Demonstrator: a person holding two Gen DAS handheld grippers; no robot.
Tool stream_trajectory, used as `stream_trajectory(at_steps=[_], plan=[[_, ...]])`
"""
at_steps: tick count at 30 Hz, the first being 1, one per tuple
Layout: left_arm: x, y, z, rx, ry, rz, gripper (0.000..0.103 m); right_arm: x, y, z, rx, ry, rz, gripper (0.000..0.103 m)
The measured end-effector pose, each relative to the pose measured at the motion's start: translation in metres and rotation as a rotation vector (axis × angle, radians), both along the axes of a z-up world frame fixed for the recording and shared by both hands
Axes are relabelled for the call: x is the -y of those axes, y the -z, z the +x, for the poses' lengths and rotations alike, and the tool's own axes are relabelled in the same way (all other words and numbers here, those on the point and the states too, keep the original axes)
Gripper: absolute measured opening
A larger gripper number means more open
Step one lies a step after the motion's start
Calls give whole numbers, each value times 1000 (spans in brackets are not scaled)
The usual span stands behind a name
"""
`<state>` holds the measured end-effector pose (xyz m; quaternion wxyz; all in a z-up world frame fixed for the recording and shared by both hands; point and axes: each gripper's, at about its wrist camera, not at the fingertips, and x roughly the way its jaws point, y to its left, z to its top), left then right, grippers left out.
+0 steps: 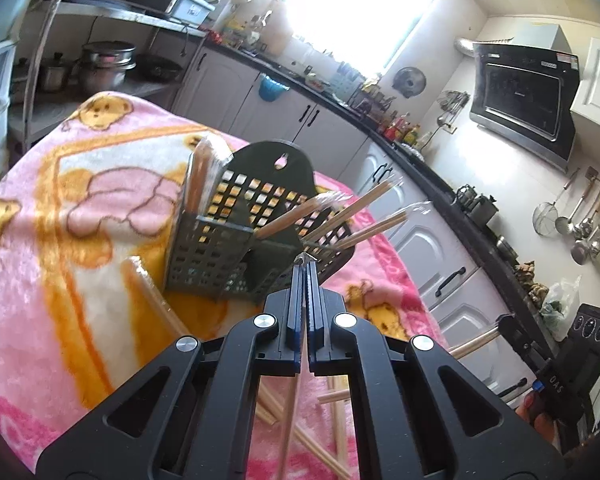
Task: Organize utensils
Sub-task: 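Lift both held chopsticks up and over the green mesh basket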
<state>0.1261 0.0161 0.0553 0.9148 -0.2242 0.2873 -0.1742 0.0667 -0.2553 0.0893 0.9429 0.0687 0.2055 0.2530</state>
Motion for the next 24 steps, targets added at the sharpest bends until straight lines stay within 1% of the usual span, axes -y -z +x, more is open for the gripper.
stream_trajectory(at_steps=[4, 14, 20, 22, 24], plan=[[2, -9, -1, 30, 9, -5, 0, -9, -6, -1, 22, -31, -8, 2], [7, -30, -2, 90, 34, -24, 0, -25, -23, 3, 67, -91, -3, 1], [11, -48, 0, 139, 49, -25, 0, -34, -34, 5, 94, -116, 5, 1], [11, -56, 2, 156, 59, -42, 0, -36, -37, 5, 105, -123, 7, 1], [14, -64, 0, 181, 62, -40, 0, -39, -41, 5, 116, -128, 8, 1]])
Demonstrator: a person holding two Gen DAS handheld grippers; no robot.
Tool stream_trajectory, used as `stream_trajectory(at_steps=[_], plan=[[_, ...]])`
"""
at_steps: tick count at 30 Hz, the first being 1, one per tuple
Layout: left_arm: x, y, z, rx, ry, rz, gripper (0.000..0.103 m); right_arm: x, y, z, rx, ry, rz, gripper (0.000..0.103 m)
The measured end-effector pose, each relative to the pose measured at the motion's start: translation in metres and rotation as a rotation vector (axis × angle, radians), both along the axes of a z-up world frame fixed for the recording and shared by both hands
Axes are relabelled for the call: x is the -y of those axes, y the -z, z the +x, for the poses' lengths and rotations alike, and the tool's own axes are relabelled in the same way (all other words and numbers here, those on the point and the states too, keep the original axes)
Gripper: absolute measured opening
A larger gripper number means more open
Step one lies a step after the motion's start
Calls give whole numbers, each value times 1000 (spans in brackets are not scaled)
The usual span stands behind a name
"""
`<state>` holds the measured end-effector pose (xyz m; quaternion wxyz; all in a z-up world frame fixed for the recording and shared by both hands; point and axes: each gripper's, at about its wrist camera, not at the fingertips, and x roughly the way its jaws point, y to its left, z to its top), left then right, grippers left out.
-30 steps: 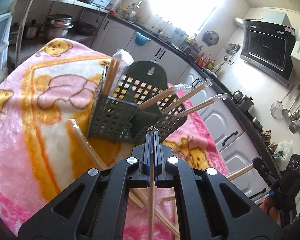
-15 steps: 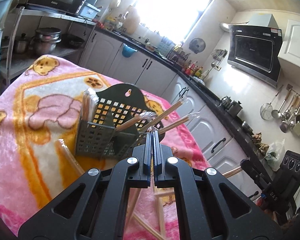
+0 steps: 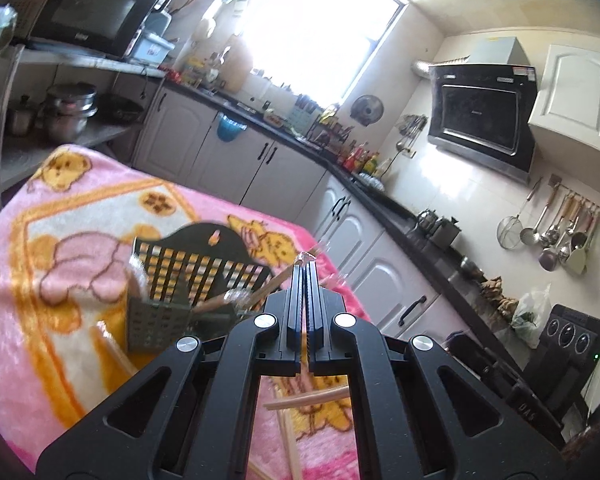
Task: Organize utensils
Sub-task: 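Lift both held chopsticks up and over the green mesh basket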
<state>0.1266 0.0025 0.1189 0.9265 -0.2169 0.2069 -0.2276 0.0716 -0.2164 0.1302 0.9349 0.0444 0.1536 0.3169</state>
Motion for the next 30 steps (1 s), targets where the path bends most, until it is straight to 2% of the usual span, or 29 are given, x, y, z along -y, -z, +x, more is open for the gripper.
stream_trajectory(at_steps=[18, 30], plan=[[8, -67, 14, 170, 32, -34, 0, -9, -44, 10, 123, -1, 21, 1], [7, -111, 31, 271, 10, -31, 0, -14, -78, 26, 211, 18, 29, 1]])
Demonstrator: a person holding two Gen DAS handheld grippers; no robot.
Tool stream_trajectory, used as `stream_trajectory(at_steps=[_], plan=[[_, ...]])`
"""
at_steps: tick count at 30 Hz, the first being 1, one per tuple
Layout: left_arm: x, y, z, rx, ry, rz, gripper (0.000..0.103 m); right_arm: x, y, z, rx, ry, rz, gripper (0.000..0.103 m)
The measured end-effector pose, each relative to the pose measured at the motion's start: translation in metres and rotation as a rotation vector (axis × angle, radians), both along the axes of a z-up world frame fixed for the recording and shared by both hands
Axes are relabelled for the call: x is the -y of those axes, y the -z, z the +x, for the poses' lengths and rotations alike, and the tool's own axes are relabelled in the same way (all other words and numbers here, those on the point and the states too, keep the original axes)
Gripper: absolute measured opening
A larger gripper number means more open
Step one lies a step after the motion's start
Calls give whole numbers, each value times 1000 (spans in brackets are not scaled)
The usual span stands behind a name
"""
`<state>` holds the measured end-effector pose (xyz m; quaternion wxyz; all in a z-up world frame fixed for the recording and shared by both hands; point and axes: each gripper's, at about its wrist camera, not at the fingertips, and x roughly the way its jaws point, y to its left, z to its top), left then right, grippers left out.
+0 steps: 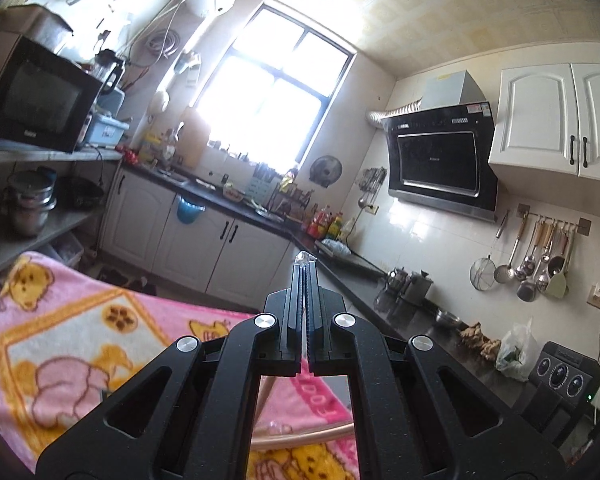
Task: Organize utensils
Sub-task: 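Lift both held chopsticks up and over the green mesh basket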
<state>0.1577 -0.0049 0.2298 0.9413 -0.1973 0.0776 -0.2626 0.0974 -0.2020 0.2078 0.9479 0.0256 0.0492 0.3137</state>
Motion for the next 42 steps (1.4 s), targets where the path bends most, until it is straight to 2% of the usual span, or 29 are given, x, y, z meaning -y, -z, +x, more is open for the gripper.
stream_trajectory(at_steps=[7, 12, 22, 42], plan=[[-10, -17, 14, 37, -61, 2, 0, -6, -11, 14, 26, -3, 5, 1], [-22, -17, 29, 22, -115, 5, 0, -9, -13, 24, 30, -5, 8, 1], [-40, 7, 52, -24, -201, 0, 0, -20, -8, 43, 4, -17, -4, 1], [-41, 59, 65, -80, -194, -25, 0, -51, 31, 68, -119, -6, -91, 1]])
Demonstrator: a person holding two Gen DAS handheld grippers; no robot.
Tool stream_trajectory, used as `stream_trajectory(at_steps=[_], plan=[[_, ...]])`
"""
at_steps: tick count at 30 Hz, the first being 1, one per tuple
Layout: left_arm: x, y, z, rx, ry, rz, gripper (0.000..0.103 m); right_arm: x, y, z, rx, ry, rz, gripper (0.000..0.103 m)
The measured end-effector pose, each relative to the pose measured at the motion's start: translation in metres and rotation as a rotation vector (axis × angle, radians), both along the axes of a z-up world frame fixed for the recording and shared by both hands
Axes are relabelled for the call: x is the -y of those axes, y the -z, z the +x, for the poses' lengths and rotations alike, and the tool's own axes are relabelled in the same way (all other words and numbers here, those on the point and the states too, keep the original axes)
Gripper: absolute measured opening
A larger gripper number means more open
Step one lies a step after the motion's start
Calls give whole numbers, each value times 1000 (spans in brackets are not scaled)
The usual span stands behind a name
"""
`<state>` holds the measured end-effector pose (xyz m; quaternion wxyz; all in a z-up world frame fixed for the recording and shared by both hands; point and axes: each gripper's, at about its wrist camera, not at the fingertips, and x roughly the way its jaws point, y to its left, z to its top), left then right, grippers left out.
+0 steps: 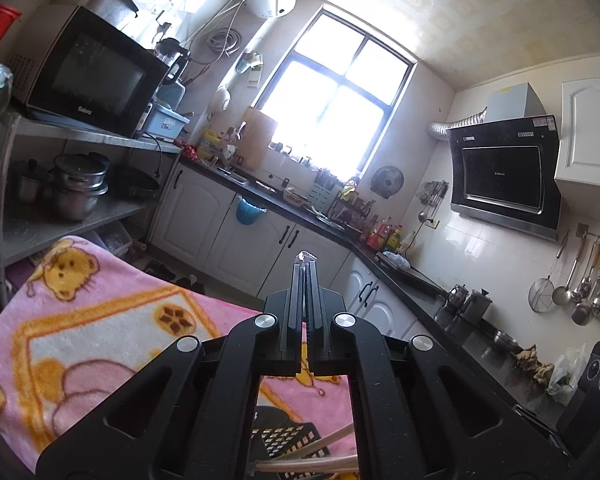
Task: Organize utensils
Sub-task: 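Lift both held chopsticks up and over the green mesh basket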
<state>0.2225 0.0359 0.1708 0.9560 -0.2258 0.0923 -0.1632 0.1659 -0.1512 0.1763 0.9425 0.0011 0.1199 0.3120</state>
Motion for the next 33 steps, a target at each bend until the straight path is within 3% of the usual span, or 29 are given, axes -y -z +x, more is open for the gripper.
stream_trajectory(at_steps=[29, 33], plan=[[4, 51, 2, -48, 54, -29, 0, 3, 46, 14, -141, 44, 15, 2], [3, 58, -2, -61, 49, -33, 0, 4, 47, 13, -157, 45, 20, 9]])
